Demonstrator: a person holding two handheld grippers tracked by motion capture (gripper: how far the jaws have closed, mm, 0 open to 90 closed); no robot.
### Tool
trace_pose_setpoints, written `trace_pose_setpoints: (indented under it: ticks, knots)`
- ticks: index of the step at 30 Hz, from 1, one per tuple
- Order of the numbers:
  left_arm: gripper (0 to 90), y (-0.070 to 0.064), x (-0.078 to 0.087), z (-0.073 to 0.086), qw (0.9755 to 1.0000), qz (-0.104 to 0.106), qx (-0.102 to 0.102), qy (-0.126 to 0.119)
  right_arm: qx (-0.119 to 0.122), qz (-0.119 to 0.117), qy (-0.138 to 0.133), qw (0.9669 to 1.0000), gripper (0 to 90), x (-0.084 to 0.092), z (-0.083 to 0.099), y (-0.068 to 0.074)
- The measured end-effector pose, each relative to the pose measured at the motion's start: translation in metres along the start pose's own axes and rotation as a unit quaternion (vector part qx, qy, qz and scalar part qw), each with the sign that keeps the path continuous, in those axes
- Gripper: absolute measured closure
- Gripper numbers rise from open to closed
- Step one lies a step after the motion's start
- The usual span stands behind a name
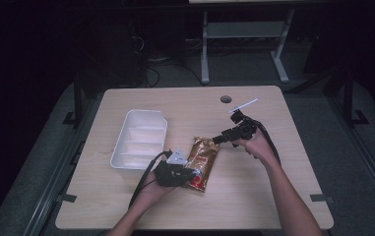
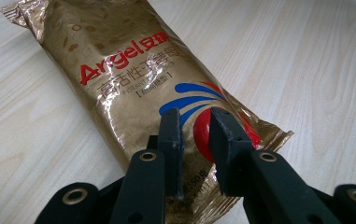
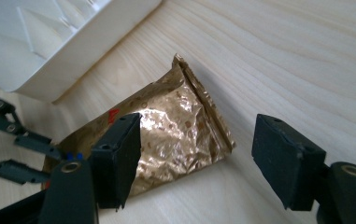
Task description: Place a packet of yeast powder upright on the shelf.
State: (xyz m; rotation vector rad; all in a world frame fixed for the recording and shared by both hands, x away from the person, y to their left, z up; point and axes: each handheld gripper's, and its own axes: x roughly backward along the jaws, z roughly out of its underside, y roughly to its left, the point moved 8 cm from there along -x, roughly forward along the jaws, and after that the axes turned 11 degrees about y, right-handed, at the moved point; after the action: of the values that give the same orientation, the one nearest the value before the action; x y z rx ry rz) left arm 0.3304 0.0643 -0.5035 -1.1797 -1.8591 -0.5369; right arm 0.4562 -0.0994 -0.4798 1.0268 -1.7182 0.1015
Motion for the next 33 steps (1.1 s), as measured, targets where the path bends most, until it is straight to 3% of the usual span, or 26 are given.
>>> trace_pose_setpoints:
  ticks: [6, 12, 15, 16, 20, 24, 27, 28, 32, 33]
  knots:
    - [74.4, 0.000, -0.001, 0.001, 1.0000, 0.002, 0.003, -0.003, -0.009, 0.001, 0.017, 0.9998, 35.0, -0.017, -0.004, -0.007]
    - [74.4, 0.000, -0.001, 0.002, 1.0000, 0.001, 0.004, -0.004, -0.034, 0.004, 0.038, 0.9987, 44.6, -0.031, 0.000, -0.014]
    - [74.2, 0.000, -0.001, 0.001, 1.0000, 0.000, 0.005, -0.005, -0.045, -0.019, 0.033, 0.9982, 55.6, -0.034, 0.001, -0.013]
    - [73.7, 0.000, -0.002, 0.002, 1.0000, 0.001, 0.006, -0.006, -0.050, -0.026, 0.027, 0.9980, 66.3, -0.034, 0.001, -0.011]
    - [73.3, 0.000, -0.001, 0.002, 1.0000, 0.002, 0.004, -0.006, -0.054, -0.026, 0.024, 0.9979, 80.4, -0.034, 0.001, -0.009]
    - [71.8, 0.001, -0.001, 0.002, 0.9999, 0.004, 0.009, -0.006, -0.045, -0.030, 0.010, 0.9985, 87.7, -0.030, 0.000, -0.004]
    - [69.4, 0.001, 0.002, -0.001, 0.9995, 0.011, 0.020, -0.023, -0.035, -0.023, 0.000, 0.9991, 88.8, -0.026, 0.003, -0.001]
    - [66.7, 0.001, 0.006, -0.004, 0.9989, 0.009, 0.026, -0.038, -0.032, -0.025, -0.009, 0.9992, 89.0, -0.022, 0.005, 0.001]
    - [58.1, 0.001, 0.010, -0.008, 0.9981, 0.005, 0.036, -0.050, -0.017, -0.023, -0.020, 0.9994, 89.1, -0.013, 0.005, 0.006]
    - [50.5, 0.003, 0.012, -0.010, 0.9974, -0.001, 0.044, -0.057, -0.002, -0.021, -0.029, 0.9993, 89.1, -0.006, 0.004, 0.011]
